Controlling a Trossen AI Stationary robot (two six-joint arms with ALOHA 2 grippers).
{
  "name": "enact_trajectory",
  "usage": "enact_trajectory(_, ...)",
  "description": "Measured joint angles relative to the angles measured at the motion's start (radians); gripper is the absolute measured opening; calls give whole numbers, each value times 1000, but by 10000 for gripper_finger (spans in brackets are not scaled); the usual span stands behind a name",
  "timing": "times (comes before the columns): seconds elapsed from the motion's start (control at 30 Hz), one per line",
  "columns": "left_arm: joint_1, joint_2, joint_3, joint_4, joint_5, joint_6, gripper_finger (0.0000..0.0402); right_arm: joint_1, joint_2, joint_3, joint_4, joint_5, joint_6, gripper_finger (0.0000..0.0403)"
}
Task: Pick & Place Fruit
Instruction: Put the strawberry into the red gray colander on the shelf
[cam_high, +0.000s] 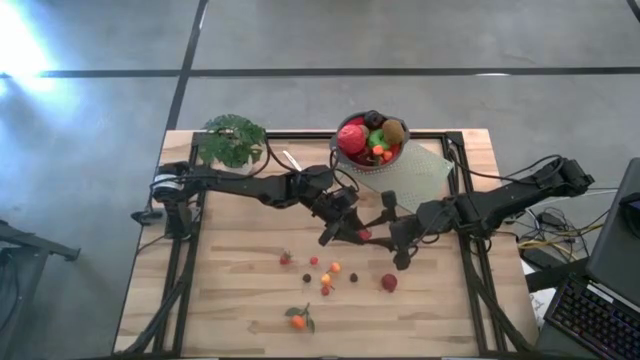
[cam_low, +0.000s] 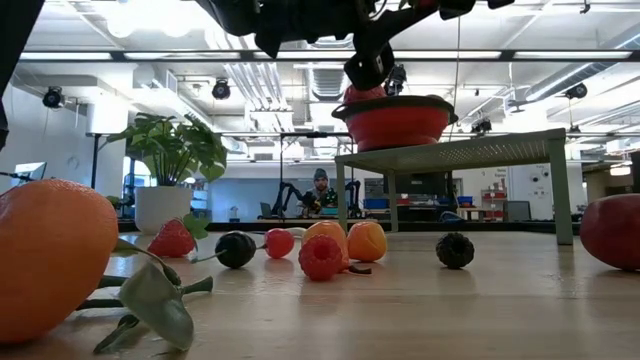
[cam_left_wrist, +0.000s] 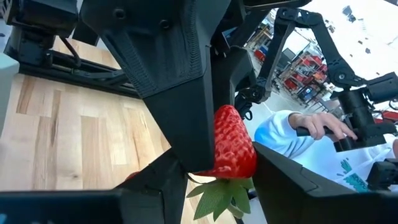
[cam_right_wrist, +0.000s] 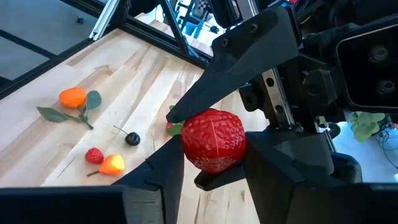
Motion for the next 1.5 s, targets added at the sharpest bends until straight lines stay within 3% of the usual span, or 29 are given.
enact_trajectory(0.23, 1, 0, 0, 11, -12, 26, 202, 0, 0, 0, 1, 0, 3, 142)
enact_trajectory(0.5, 1, 0, 0, 12, 0, 78, 301, 0, 0, 0, -3, 3, 11, 137)
enact_trajectory(0.6, 5, -6, 0, -30, 73, 81, 334, -1, -3, 0, -28, 7, 36, 137)
enact_trajectory(0.7, 13, -26, 0, -110, 137, 88, 351, -3, -10, 8, -69, 47, 65, 144)
enact_trajectory(0.83, 15, -69, 0, -236, 131, 142, 355, -8, -15, 61, -194, 151, 79, 144)
enact_trajectory(0.97, 12, -110, 0, -331, 42, 160, 355, -54, -13, 138, -335, 222, 81, 137)
enact_trajectory(1.1, 12, -155, 0, -408, -104, 187, 355, -156, -13, 218, -459, 237, 126, 139)
enact_trajectory(1.23, 10, -176, 0, -460, -171, 209, 355, -279, -13, 280, -547, 231, 130, 144)
enact_trajectory(1.37, 9, -186, 0, -479, -182, 224, 355, -418, -3, 328, -591, 136, 124, 141)
enact_trajectory(1.5, 7, -207, -8, -487, -284, 226, 355, -543, 15, 360, -599, 32, 105, 141)
